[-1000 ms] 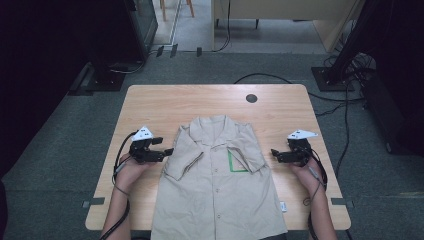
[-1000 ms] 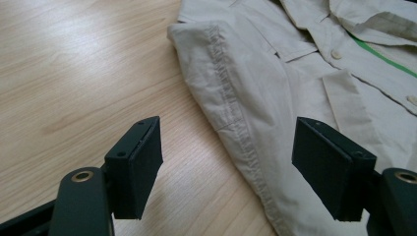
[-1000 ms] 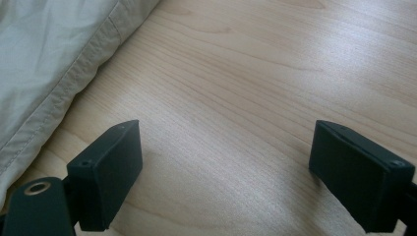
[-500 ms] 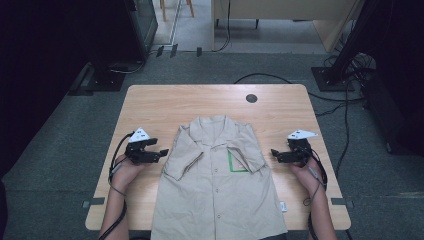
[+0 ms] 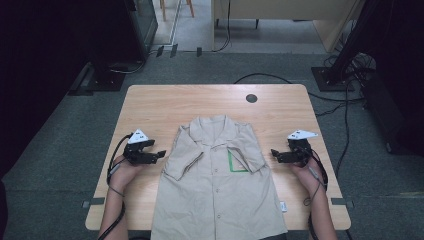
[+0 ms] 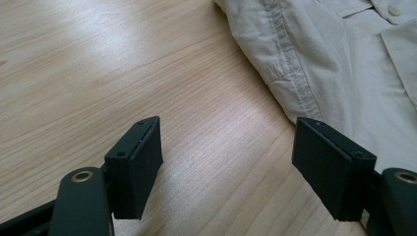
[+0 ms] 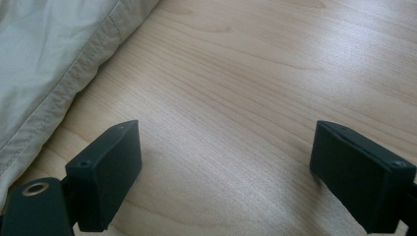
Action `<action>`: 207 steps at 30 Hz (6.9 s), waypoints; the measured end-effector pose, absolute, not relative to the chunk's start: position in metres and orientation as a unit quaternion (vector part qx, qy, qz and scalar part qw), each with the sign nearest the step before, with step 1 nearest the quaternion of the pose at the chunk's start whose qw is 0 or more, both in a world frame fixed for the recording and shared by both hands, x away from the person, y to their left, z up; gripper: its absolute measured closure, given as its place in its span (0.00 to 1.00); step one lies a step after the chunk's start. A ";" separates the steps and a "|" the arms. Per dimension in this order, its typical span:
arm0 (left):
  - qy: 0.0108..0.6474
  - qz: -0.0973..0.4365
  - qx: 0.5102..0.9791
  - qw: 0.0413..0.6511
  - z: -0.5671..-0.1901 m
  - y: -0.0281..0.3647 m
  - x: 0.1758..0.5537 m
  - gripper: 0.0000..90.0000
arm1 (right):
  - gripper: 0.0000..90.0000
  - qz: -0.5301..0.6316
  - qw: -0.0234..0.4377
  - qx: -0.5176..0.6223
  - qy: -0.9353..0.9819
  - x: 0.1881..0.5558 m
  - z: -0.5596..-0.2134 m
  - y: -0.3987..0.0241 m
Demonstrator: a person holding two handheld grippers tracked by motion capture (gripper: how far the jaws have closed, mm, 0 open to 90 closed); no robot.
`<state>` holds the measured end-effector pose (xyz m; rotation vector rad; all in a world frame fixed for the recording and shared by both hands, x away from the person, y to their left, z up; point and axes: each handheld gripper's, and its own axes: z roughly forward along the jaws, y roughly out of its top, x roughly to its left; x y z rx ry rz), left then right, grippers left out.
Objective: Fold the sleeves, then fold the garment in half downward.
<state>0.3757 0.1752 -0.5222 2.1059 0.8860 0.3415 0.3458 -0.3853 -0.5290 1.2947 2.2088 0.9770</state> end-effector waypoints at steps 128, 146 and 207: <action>0.342 0.172 0.824 0.418 -0.492 0.101 0.395 0.34 | 0.44 0.381 0.206 0.466 0.771 0.384 -0.487 -0.345; 0.334 0.188 0.829 0.407 -0.501 0.090 0.397 0.34 | 0.50 0.390 0.196 0.446 0.781 0.389 -0.491 -0.326; 0.341 0.210 0.827 0.395 -0.511 0.088 0.402 0.40 | 0.80 0.353 0.196 0.460 0.791 0.417 -0.509 -0.287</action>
